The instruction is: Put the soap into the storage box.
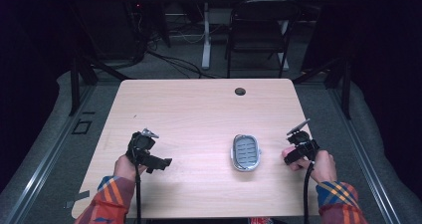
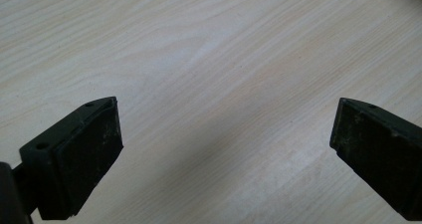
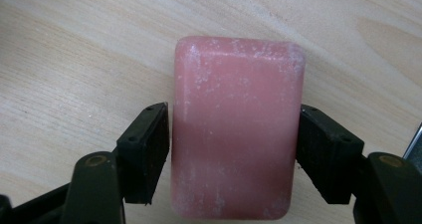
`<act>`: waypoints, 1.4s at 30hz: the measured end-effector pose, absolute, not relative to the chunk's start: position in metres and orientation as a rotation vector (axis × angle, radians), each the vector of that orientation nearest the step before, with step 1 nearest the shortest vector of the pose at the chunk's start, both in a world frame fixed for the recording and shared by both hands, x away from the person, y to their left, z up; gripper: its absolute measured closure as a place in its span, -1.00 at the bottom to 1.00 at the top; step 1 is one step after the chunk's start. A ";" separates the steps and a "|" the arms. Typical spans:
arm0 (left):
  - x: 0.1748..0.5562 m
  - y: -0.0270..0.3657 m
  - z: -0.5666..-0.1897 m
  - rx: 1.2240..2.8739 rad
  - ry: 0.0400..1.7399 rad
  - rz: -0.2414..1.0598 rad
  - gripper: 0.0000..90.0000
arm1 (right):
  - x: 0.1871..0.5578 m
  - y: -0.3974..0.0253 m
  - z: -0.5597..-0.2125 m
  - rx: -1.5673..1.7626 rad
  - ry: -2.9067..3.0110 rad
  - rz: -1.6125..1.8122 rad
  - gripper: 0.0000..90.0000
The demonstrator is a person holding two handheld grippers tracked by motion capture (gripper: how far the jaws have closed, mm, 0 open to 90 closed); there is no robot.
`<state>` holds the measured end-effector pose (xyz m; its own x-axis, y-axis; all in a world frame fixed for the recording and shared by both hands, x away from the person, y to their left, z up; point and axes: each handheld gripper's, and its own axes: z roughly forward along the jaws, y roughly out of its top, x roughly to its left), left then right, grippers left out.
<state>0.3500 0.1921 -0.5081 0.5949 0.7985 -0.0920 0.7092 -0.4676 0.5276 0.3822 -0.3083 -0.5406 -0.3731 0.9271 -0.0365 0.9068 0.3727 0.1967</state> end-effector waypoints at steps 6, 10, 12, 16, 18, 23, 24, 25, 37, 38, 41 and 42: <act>0.350 0.192 -0.508 2.304 1.193 0.227 -1.00 | 0.383 -0.308 -0.543 1.687 2.461 0.248 -0.19; 0.350 0.192 -0.508 2.304 1.193 0.228 -1.00 | 0.384 -0.309 -0.542 1.670 2.490 0.200 -0.19; 0.350 0.192 -0.508 2.303 1.193 0.226 -1.00 | 0.384 -0.309 -0.542 1.671 2.490 0.198 -0.19; 0.350 0.192 -0.508 2.303 1.193 0.226 -1.00 | 0.385 -0.309 -0.542 1.693 2.485 0.202 -0.19; 0.350 0.192 -0.508 2.304 1.194 0.227 -1.00 | 0.385 -0.310 -0.543 1.700 2.494 0.205 -0.19; 0.350 0.192 -0.508 2.305 1.192 0.227 -1.00 | 0.385 -0.311 -0.544 1.716 2.472 0.242 -0.18; 0.350 0.192 -0.508 2.304 1.194 0.225 -1.00 | 0.385 -0.311 -0.544 1.716 2.472 0.242 -0.18; 0.350 0.192 -0.508 2.305 1.193 0.227 -1.00 | 0.385 -0.311 -0.544 1.708 2.482 0.226 -0.18; 0.350 0.192 -0.508 2.304 1.193 0.227 -1.00 | 0.385 -0.311 -0.541 1.708 2.502 0.203 -0.17; 0.350 0.192 -0.508 2.304 1.193 0.227 -1.00 | 0.385 -0.311 -0.541 1.709 2.505 0.200 -0.17; 0.350 0.192 -0.508 2.305 1.192 0.227 -1.00 | 0.384 -0.310 -0.542 1.725 2.476 0.229 -0.17; 0.350 0.192 -0.508 2.305 1.192 0.227 -1.00 | 0.384 -0.310 -0.542 1.721 2.479 0.230 -0.17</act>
